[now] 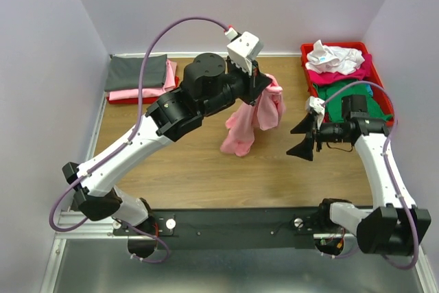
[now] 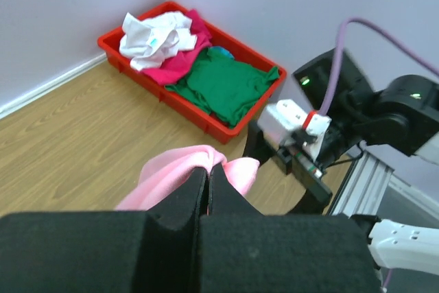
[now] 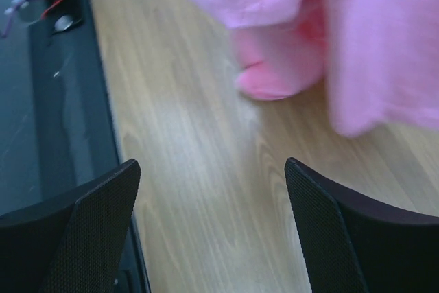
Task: Fold and stack the t-shirts
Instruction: Flatten the tshirt out
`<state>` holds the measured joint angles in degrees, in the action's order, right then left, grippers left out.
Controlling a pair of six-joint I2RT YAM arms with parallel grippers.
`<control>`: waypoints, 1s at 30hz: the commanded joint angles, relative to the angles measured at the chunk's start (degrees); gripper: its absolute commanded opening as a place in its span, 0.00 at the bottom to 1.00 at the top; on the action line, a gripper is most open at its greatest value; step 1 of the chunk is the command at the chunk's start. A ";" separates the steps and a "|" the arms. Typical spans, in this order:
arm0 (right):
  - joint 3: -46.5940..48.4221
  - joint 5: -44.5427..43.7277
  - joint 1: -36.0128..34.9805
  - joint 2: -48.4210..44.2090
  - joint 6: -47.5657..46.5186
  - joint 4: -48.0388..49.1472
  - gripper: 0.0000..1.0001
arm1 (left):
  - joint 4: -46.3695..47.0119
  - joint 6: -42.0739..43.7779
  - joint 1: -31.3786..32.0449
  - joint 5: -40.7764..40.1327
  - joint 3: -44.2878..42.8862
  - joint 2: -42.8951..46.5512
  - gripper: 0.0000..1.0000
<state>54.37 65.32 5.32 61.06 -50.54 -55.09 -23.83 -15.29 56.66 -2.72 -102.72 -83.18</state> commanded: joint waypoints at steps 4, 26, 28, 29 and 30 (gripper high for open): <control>1.10 -2.81 -1.54 2.93 4.97 4.50 0.91 | 7.84 -2.02 -0.68 2.02 1.03 2.23 0.00; 14.09 -45.60 -16.31 2.84 25.67 18.79 0.01 | 3.18 1.40 -4.01 -4.92 5.05 6.97 0.00; 15.15 -47.82 -16.40 1.96 25.32 18.27 0.01 | 3.44 1.58 -4.98 -5.10 6.91 9.08 0.00; 16.37 -49.22 -16.31 1.70 25.41 18.00 0.01 | 3.53 1.75 -5.16 -5.01 8.83 9.78 0.00; 17.17 -49.32 -16.31 1.44 25.67 17.83 0.00 | 3.71 1.67 -5.42 -4.84 9.81 10.40 0.00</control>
<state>68.66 25.23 -11.14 63.22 -24.32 -36.93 -21.15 -15.16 52.10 -4.73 -95.15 -76.29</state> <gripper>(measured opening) 0.005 0.009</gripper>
